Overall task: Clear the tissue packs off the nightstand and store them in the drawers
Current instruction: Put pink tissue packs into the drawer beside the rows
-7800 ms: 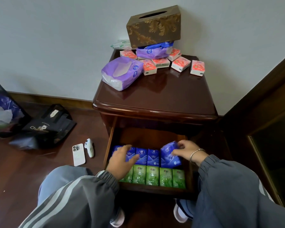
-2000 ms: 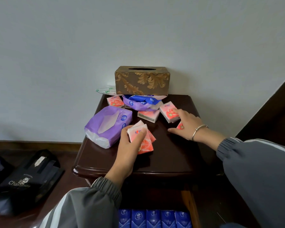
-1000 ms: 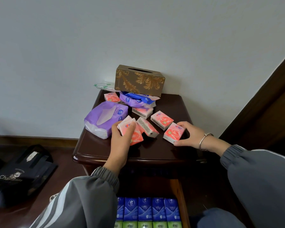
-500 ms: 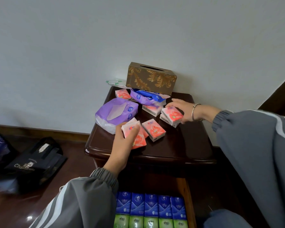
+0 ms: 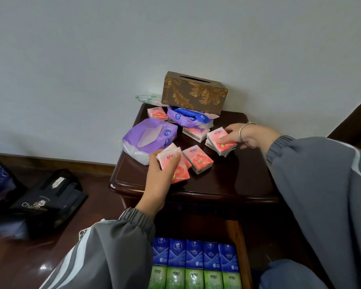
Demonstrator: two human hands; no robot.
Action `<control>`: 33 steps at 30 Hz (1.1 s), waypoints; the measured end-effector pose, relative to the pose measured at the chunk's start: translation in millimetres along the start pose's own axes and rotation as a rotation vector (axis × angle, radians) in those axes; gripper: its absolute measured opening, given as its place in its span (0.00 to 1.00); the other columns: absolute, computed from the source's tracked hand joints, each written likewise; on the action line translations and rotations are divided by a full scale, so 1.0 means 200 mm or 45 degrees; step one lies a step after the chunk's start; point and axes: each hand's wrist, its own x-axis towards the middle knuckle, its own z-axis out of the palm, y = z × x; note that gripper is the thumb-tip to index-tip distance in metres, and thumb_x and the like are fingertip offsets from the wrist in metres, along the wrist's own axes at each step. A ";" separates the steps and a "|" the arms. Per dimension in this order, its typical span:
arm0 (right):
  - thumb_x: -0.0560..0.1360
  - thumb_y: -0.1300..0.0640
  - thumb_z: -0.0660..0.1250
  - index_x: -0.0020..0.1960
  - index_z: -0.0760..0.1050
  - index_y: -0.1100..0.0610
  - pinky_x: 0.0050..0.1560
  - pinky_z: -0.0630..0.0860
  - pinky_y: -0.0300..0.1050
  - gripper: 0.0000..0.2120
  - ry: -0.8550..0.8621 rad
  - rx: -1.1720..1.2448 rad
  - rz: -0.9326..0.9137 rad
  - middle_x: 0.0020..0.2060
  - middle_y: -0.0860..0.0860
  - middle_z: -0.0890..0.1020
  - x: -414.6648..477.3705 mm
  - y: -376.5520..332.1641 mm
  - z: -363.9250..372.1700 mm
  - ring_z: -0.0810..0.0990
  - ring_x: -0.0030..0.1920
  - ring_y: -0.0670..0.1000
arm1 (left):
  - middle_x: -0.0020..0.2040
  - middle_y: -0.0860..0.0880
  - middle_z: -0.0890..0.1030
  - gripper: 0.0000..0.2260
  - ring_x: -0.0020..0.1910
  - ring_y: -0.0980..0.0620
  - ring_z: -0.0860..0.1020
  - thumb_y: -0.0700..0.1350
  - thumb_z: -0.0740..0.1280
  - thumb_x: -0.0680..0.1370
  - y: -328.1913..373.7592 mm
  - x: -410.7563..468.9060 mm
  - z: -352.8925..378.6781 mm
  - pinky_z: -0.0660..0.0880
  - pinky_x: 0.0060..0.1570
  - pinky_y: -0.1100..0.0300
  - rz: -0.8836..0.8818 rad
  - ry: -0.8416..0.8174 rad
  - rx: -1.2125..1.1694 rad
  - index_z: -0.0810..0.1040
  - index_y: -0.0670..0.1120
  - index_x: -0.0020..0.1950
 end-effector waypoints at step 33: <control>0.54 0.49 0.81 0.52 0.82 0.59 0.39 0.79 0.43 0.29 -0.780 1.568 0.171 0.45 0.57 0.84 -0.93 0.83 0.63 0.82 0.42 0.51 | 0.51 0.43 0.84 0.20 0.44 0.49 0.84 0.49 0.71 0.71 -0.02 -0.70 -0.51 0.80 0.37 0.59 -0.701 -0.315 0.042 0.77 0.47 0.61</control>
